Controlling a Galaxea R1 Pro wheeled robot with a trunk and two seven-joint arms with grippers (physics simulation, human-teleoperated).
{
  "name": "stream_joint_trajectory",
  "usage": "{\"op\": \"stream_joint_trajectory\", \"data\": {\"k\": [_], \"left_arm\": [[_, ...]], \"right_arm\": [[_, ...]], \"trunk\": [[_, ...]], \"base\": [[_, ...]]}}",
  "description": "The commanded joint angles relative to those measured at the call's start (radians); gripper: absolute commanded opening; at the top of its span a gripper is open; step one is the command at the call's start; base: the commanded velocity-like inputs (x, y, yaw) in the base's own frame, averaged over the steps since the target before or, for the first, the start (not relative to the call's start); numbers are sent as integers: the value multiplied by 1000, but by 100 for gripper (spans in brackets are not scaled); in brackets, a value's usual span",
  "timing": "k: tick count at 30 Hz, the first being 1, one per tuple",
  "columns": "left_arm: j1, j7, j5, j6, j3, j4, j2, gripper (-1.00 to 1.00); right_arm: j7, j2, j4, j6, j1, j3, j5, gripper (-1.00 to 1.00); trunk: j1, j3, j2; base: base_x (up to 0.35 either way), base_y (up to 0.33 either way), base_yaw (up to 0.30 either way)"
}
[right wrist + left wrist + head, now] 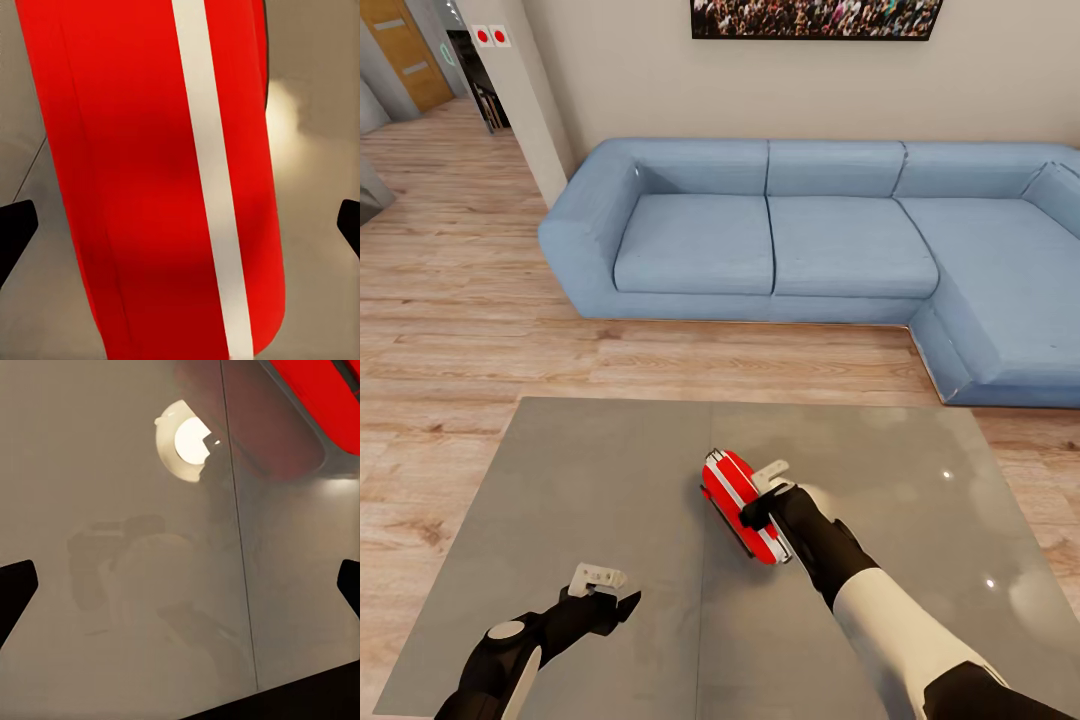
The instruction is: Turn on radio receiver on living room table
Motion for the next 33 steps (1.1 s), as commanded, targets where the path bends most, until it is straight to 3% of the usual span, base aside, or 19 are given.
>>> {"op": "stream_joint_trajectory", "data": {"k": [1, 33], "left_arm": [[0, 0, 0, 0, 0, 0, 0, 100], [0, 0, 0, 0, 0, 1, 0, 100]], "right_arm": [[0, 0, 0, -1, 0, 0, 0, 100], [0, 0, 65, -49, 0, -1, -2, 100]], "trunk": [[0, 0, 0], [0, 0, 0]], "base": [[0, 0, 0], [0, 0, 0]]}}
